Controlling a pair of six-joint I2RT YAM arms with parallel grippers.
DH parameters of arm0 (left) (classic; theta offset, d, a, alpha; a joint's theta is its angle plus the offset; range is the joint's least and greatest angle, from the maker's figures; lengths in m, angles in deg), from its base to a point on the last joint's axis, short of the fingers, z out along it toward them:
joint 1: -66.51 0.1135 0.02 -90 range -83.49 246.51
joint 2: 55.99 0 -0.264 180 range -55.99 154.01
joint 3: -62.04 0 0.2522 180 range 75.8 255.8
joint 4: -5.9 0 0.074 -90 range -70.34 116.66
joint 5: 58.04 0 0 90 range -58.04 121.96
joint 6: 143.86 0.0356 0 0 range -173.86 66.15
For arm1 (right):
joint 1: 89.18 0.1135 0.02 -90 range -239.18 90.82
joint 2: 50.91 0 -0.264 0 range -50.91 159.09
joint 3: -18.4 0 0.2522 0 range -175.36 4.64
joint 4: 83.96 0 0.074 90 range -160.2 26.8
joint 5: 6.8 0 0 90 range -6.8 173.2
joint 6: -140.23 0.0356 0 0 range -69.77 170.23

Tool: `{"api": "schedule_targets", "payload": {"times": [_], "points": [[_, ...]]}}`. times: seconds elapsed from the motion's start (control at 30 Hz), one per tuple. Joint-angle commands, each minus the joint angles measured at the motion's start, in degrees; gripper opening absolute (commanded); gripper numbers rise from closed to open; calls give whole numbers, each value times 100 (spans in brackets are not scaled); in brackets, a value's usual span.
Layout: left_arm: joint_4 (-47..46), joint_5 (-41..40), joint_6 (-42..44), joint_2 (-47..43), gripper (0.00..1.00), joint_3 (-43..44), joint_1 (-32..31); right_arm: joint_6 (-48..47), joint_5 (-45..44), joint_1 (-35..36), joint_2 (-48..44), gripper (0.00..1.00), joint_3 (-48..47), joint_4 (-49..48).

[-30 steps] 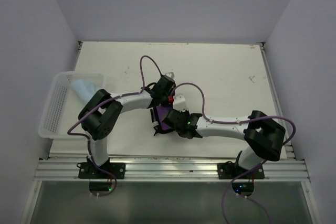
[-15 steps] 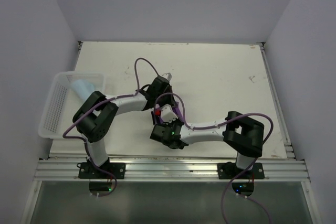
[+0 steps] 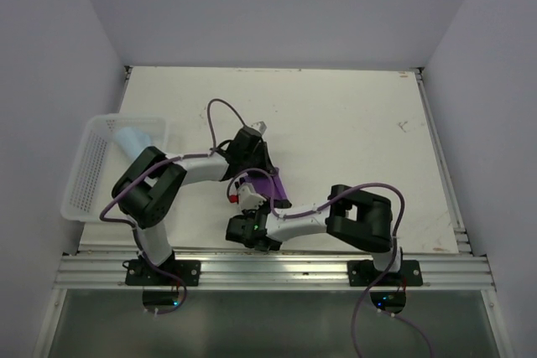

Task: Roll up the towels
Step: Roll the towel

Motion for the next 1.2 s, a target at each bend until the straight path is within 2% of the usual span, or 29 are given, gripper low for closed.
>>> {"api": "schedule_targets", "payload": {"times": [0.0,0.37,0.7,0.97,1.17], "points": [[-617,-476,12,-256,0,-108,153,-412,-187,281,288,0,-274,524],[-776,-546,-67,-300,0,-644,179,-711,-320,678,1150,0,-864,849],[-662,-836,38,-344,0,-855,188,-720,-170,695,1405,0,-961,858],[-820,-1056,21,-265,0,-1137,188,-597,-91,686,1160,0,-943,727],[-960,-1056,-14,-142,0,-1260,188,-491,128,678,571,7,-689,366]]}}
